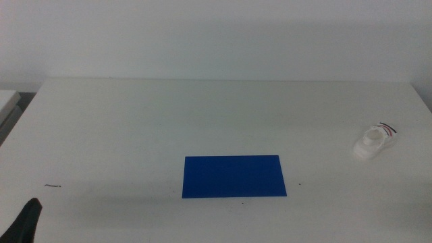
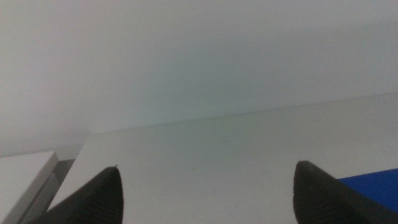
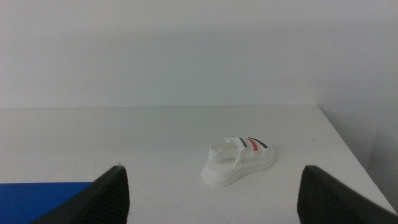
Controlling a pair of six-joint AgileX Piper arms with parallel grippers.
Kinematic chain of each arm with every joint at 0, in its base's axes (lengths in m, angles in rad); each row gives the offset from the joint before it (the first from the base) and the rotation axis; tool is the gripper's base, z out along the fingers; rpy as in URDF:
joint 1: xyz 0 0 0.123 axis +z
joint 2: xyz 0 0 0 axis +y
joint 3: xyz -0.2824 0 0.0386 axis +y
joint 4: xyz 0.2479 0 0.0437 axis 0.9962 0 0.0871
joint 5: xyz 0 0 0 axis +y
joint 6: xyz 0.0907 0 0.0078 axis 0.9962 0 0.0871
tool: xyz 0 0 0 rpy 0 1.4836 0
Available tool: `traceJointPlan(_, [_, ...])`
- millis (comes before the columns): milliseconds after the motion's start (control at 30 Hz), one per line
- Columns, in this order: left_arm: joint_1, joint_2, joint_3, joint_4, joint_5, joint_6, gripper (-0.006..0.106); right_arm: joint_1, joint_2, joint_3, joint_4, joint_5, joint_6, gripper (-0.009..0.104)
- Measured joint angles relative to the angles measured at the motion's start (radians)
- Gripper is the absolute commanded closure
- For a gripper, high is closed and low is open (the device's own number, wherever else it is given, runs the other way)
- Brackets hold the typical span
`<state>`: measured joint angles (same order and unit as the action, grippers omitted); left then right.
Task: Use one arm to grab the shoe from the table and place it on the mat.
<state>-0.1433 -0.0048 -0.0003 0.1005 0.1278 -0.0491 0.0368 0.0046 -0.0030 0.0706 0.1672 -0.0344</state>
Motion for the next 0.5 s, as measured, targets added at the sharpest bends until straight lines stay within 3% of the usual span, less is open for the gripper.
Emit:
traceJointPlan(267, [0.0,0.0,0.0,0.0,0.0,0.0,0.007,0.0,0.0,-0.007,0.004,0.035,0.0,0.003])
traceJointPlan(500, [0.0,0.0,0.0,0.0,0.0,0.0,0.007,-0.002,0.047,-0.167,0.008,0.26,0.0,0.003])
